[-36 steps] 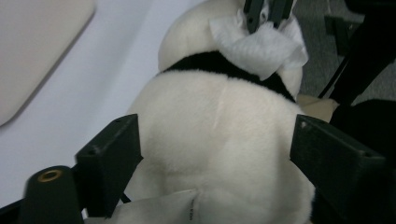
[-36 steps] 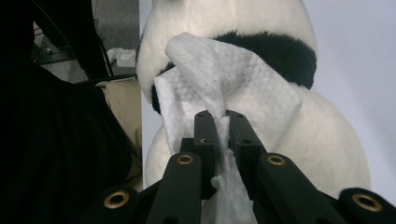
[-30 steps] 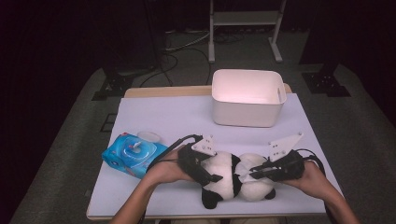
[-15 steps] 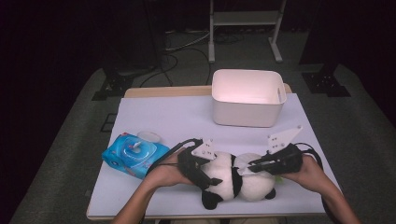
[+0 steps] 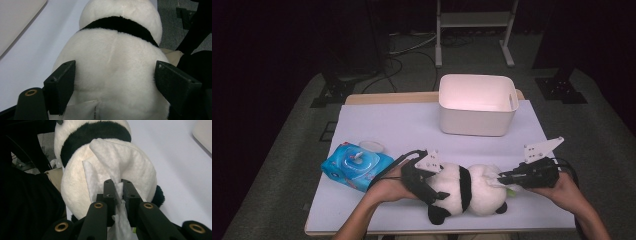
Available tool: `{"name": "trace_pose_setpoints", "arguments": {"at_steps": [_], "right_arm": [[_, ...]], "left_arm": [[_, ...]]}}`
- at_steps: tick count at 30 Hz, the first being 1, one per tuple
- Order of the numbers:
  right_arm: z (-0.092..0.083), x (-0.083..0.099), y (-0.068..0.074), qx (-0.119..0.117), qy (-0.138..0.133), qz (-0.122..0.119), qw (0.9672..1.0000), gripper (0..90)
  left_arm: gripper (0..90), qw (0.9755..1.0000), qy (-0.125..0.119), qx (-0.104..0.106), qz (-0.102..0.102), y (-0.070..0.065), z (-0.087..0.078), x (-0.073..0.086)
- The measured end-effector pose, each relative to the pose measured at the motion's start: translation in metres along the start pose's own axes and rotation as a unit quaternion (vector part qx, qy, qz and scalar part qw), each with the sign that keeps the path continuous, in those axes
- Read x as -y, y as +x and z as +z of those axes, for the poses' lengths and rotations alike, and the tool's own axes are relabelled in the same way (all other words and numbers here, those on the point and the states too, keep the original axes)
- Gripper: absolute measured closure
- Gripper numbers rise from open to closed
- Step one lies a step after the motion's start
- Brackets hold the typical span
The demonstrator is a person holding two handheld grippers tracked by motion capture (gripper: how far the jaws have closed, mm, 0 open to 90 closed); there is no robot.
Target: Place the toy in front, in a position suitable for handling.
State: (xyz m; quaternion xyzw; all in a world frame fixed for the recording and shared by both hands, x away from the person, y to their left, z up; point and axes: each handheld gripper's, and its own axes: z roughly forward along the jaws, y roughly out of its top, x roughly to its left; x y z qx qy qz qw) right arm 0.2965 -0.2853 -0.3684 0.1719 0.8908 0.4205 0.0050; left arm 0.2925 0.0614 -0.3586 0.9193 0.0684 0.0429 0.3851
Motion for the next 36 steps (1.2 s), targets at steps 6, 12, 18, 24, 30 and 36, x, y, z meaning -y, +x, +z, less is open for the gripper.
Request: {"name": "trace_pose_setpoints", "arguments": {"at_steps": [6,12,18,24,30,36], "right_arm": [[0.005,-0.005,0.002,-0.002,0.008,-0.008,0.9999,81.8],[0.006,-0.015,0.000,-0.005,0.018,-0.015,0.9997,81.9],[0.021,-0.037,-0.001,-0.017,0.027,-0.035,0.9989,81.9],[0.042,-0.062,-0.003,-0.035,0.034,-0.050,0.9976,81.8],[0.051,-0.069,-0.009,-0.046,0.034,-0.048,0.9972,81.8],[0.038,-0.057,-0.017,-0.035,0.024,-0.031,0.9986,81.8]], "left_arm": [[16.9,1.0000,-0.004,-0.002,-0.002,0.004,-0.004,-0.003],[18.2,0.9999,0.008,0.005,-0.005,0.011,0.000,-0.012],[21.1,1.0000,-0.001,0.003,-0.005,0.005,0.002,-0.007],[20.5,1.0000,0.003,-0.005,0.004,0.000,0.002,-0.005],[20.5,1.0000,-0.004,-0.003,0.001,0.001,0.002,-0.002],[20.6,1.0000,-0.007,-0.002,0.001,0.000,0.001,-0.001]]}}
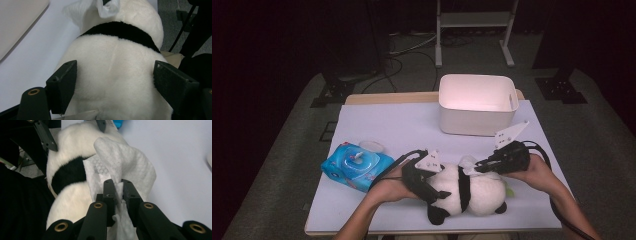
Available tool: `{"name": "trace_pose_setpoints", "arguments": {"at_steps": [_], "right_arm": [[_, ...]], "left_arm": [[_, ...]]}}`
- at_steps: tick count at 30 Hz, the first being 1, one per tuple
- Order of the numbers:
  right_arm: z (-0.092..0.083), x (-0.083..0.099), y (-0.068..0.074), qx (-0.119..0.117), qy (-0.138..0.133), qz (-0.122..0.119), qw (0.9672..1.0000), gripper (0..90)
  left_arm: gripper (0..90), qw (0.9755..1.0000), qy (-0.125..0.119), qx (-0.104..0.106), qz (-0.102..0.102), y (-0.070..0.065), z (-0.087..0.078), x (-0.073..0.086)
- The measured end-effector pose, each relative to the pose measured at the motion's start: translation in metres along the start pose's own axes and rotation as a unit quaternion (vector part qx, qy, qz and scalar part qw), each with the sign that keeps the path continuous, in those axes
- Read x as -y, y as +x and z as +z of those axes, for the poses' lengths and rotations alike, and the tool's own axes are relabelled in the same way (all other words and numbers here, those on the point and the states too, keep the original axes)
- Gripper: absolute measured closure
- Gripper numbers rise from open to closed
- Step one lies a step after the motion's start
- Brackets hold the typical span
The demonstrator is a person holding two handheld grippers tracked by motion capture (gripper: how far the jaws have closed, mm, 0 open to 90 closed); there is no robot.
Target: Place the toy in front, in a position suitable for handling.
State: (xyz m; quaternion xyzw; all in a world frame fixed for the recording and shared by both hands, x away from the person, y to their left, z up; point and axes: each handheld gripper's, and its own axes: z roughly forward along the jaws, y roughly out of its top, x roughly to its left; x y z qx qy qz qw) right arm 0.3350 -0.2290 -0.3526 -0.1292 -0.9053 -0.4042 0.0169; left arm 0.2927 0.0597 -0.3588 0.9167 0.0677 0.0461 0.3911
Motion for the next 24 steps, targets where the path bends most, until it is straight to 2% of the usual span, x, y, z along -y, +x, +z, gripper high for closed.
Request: {"name": "trace_pose_setpoints", "arguments": {"at_steps": [6,17,18,22,24], "right_arm": [[-0.013,0.017,-0.006,0.010,-0.006,0.027,0.9996,81.7],[0.007,-0.006,-0.003,0.002,0.005,-0.004,1.0000,81.4],[0.008,-0.007,-0.003,0.003,0.006,-0.002,1.0000,81.5],[0.002,-0.003,-0.004,0.007,0.006,0.001,1.0000,81.4],[-0.004,0.003,-0.005,0.011,0.005,0.010,0.9999,81.4]], "left_arm": [[20.5,1.0000,-0.001,-0.004,0.005,-0.004,0.000,0.000],[20.2,0.9999,0.006,-0.006,0.008,-0.004,-0.001,0.000],[20.3,0.9999,0.005,-0.003,0.009,-0.003,-0.001,0.001],[20.5,1.0000,0.003,-0.002,0.007,-0.003,-0.001,0.001],[20.5,1.0000,0.001,-0.003,0.003,-0.003,-0.001,0.002]]}}
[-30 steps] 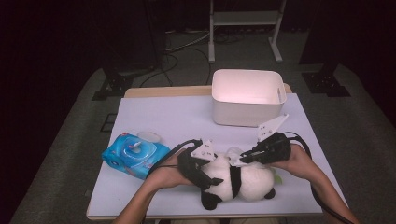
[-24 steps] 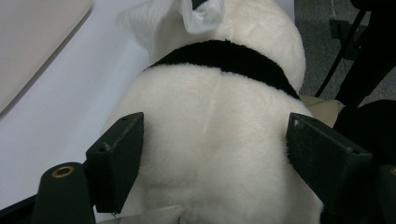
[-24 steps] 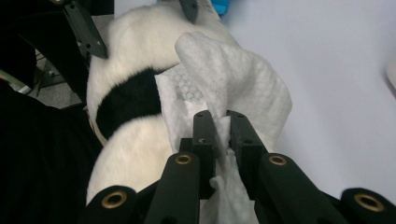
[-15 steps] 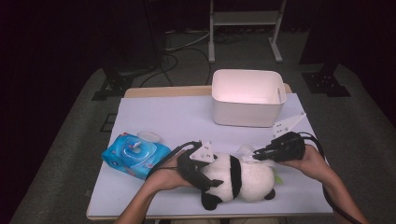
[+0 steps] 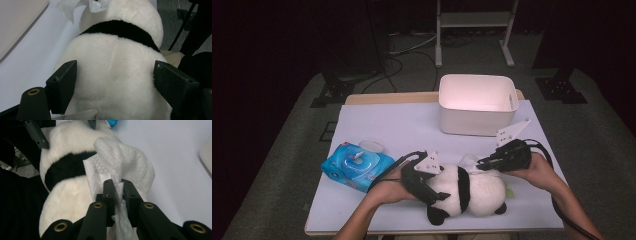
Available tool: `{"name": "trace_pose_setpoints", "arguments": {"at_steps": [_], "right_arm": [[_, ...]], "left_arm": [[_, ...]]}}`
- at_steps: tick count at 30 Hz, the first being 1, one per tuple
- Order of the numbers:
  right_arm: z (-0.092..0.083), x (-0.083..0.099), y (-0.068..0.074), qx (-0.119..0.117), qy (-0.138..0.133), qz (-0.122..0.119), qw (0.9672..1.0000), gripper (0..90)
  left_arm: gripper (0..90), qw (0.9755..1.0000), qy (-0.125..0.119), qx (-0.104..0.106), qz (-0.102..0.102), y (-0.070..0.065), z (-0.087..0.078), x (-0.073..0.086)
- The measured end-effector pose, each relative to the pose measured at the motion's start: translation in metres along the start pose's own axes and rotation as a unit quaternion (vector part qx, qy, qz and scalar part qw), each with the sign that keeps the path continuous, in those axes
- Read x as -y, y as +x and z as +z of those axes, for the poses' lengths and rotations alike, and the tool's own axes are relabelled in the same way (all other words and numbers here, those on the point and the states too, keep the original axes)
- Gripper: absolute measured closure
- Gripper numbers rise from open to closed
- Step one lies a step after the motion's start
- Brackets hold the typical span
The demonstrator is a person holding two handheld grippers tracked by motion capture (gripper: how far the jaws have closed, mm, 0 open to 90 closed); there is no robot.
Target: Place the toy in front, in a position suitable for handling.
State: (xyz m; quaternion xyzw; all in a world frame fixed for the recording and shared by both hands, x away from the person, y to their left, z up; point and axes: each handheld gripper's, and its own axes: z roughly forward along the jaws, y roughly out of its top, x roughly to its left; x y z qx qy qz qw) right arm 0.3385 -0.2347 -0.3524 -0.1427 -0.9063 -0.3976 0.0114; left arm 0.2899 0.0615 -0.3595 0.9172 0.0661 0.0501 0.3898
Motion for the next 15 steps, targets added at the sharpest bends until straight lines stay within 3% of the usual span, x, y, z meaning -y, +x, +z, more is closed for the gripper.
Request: {"name": "trace_pose_setpoints", "arguments": {"at_steps": [6,15], "right_arm": [[-0.019,0.031,-0.001,0.011,-0.025,0.029,0.9992,81.4],[-0.029,0.073,0.010,0.016,-0.052,0.059,0.9968,81.3]], "left_arm": [[20.7,1.0000,-0.002,0.002,-0.006,0.002,-0.001,0.002],[20.8,0.9999,-0.004,0.001,-0.013,0.003,-0.002,0.004]]}}
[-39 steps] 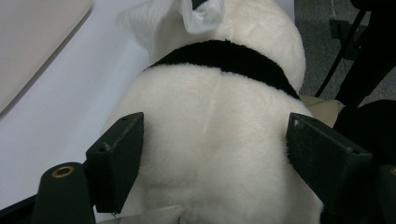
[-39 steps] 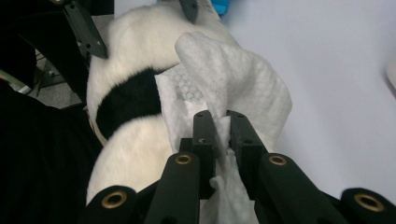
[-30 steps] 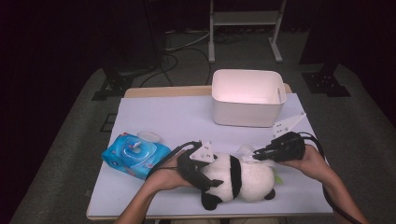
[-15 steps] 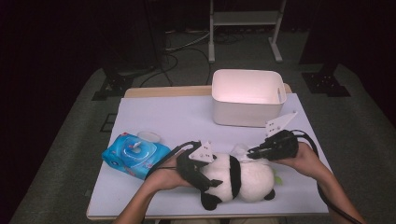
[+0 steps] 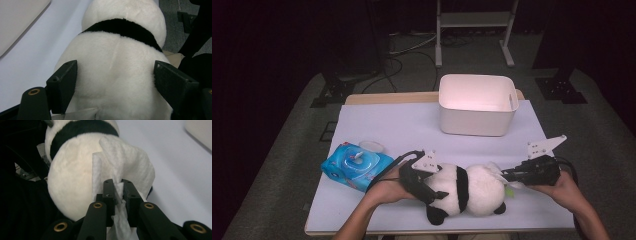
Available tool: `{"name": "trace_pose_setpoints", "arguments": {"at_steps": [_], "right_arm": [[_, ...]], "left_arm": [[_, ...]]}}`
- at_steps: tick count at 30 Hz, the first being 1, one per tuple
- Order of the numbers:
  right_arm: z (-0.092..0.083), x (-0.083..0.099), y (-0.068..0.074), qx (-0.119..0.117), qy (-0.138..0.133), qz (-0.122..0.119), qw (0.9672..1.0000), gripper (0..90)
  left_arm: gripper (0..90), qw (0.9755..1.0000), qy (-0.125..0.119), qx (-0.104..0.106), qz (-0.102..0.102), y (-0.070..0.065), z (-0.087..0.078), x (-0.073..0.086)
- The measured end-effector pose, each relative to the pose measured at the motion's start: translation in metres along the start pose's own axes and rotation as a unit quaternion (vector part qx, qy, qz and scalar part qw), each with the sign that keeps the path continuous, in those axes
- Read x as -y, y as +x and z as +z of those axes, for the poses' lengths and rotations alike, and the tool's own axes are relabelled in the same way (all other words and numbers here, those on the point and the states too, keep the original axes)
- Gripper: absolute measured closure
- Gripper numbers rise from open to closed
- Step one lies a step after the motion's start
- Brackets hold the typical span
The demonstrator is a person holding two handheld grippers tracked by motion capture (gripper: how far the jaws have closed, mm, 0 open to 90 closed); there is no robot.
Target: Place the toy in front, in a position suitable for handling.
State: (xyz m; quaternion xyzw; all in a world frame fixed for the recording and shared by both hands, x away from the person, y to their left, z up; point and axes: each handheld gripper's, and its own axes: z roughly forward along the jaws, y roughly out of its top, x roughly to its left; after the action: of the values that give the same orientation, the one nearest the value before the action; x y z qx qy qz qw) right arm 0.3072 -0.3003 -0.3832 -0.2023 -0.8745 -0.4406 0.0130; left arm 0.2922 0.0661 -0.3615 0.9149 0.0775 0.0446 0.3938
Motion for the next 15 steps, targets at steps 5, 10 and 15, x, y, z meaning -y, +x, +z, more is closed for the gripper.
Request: {"name": "trace_pose_setpoints", "arguments": {"at_steps": [5,10,15], "right_arm": [[-0.002,0.013,0.007,-0.005,-0.009,0.007,0.9999,81.3],[-0.002,0.009,0.013,-0.001,-0.005,-0.004,1.0000,81.4],[-0.002,-0.004,0.021,-0.008,-0.006,-0.025,0.9996,81.3]], "left_arm": [[20.8,1.0000,0.001,-0.002,-0.001,0.001,0.000,0.000],[20.2,1.0000,0.003,-0.005,0.001,0.001,0.002,-0.002],[19.9,1.0000,0.005,-0.008,0.001,0.001,0.003,-0.005]]}}
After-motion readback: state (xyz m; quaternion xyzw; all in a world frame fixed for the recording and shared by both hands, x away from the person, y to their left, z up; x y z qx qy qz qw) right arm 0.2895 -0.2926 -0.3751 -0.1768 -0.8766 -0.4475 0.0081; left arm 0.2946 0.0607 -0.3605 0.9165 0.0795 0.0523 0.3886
